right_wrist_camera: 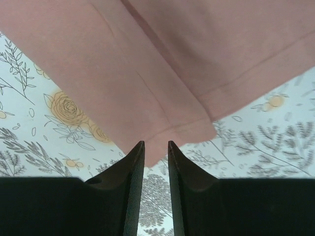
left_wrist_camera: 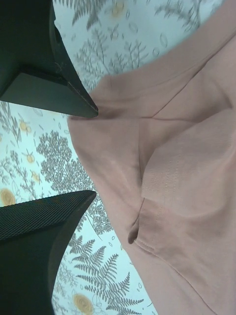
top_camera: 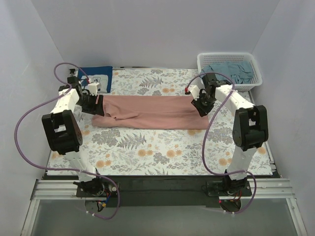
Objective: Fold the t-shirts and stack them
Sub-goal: Fold the tshirt
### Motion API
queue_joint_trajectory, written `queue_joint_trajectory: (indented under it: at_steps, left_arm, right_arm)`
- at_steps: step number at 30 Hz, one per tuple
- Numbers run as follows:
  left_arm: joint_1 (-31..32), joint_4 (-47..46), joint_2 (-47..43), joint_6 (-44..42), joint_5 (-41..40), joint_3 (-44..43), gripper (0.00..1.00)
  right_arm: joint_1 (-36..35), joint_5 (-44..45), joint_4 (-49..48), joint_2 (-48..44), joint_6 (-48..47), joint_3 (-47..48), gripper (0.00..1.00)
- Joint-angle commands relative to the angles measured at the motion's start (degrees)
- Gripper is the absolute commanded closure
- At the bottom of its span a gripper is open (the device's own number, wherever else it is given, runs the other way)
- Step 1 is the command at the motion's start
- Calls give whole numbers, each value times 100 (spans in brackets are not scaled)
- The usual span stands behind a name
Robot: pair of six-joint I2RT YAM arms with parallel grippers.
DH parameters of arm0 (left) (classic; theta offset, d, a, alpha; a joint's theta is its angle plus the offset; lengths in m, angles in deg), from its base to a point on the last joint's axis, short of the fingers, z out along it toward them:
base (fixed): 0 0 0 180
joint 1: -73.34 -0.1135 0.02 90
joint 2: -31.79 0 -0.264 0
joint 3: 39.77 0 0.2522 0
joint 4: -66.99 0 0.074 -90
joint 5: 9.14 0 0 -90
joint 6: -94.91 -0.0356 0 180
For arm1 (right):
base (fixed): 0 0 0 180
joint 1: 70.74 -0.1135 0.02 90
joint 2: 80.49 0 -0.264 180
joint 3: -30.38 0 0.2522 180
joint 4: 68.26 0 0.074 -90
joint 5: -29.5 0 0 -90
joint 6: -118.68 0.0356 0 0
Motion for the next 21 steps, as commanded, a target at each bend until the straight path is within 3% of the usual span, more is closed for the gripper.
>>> queue_joint_trajectory:
  at_steps: [1,7,9,13,17,21]
  left_arm:
    - [5,-192,15,564,137,178,40]
    - [5,-623,155,696,-328,662,43]
    - [5,-702,226,661,-468,880,52]
    - [-21,-878,296,486,-916,1347,79]
    - [-65,-1062,122,381,-1084,1769,100]
    - [-65,-1010,-334,205,-1093,2138,100]
  right_arm:
    - [14,-338,73,323,419,-139,69]
    - [14,56,-384,683,454,-473,70]
    - [22,206,-446,815,402,-630,71]
    - [14,671,-709,772,244,-1122,72]
    - [14,822,-789,526,120,-1632,73]
    - [14,884,-780,35,24,-2107,75]
